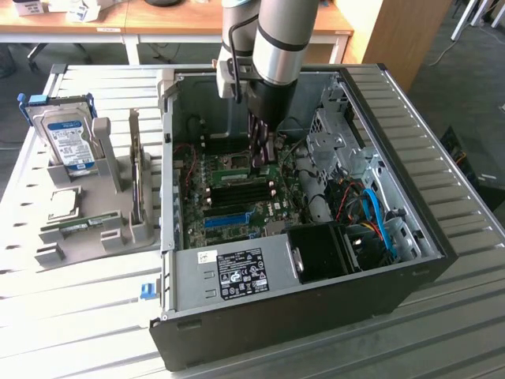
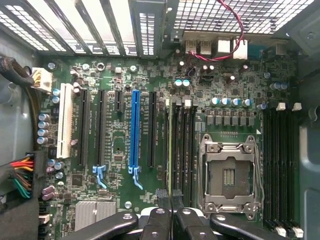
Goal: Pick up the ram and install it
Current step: 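Insert the ram into the slot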
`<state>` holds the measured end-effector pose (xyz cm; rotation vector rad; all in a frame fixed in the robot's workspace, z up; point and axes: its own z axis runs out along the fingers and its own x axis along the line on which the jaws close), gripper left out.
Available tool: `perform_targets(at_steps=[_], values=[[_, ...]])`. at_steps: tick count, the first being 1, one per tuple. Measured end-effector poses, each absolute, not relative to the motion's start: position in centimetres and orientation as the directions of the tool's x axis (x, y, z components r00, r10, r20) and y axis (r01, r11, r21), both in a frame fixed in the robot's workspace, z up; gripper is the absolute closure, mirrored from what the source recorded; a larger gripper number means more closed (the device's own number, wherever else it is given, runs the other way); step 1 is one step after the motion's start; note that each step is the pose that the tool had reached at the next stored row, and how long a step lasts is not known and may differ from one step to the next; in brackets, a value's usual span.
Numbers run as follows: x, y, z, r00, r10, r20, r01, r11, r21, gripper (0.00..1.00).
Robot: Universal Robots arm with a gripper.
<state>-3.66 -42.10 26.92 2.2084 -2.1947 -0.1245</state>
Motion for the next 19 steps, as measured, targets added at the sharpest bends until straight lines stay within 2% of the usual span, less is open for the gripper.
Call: perform_targets(at_steps=[19], values=[[-3.7,-42.1,24.9,0.005,-0.999,-0.043,-0.997,-0.008,0.075,0.88]])
